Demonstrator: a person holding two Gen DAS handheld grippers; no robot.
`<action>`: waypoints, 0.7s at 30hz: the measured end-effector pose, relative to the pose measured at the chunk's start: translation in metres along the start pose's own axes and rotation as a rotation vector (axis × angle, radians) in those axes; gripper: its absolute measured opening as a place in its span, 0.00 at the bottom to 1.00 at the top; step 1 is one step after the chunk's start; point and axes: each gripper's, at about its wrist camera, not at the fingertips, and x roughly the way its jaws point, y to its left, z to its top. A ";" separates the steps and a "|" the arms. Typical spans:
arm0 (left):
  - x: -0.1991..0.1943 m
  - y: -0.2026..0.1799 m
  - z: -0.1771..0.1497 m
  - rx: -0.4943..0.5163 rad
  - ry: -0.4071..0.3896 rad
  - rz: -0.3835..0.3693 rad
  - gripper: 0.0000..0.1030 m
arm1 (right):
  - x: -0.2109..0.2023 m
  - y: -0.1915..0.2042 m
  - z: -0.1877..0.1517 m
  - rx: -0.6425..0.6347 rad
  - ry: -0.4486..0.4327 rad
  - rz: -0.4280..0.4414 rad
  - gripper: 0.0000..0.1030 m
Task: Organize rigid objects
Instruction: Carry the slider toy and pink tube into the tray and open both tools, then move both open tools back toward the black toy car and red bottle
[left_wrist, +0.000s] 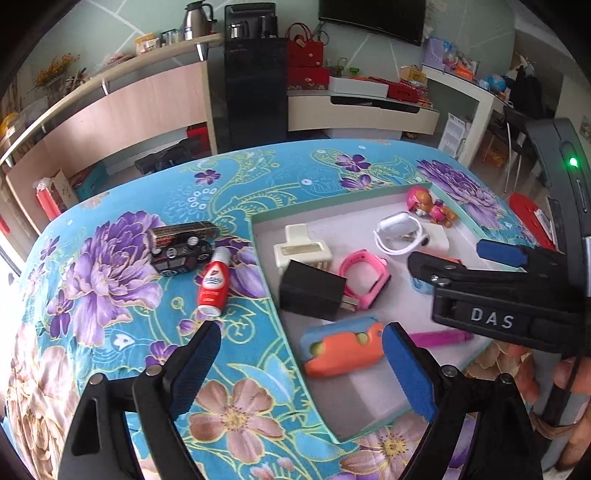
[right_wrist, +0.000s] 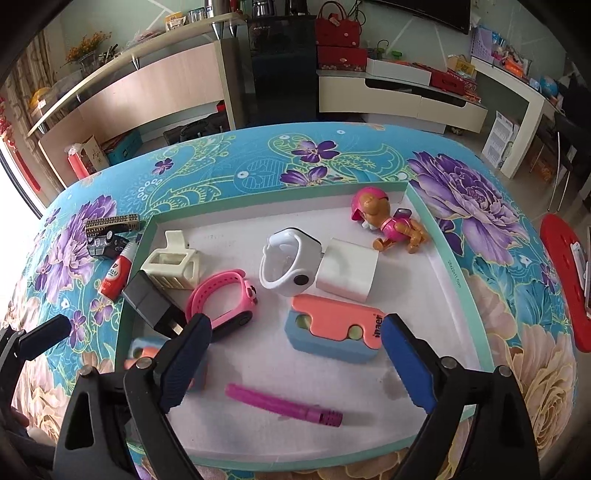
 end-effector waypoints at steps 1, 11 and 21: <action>-0.002 0.013 0.000 -0.035 -0.006 0.020 0.91 | -0.002 0.002 0.003 -0.004 -0.014 -0.002 0.90; 0.002 0.144 0.002 -0.422 0.003 0.243 0.94 | 0.000 0.075 0.035 -0.134 -0.067 0.138 0.90; 0.028 0.181 0.028 -0.550 0.020 0.267 0.94 | 0.033 0.140 0.051 -0.243 -0.043 0.180 0.90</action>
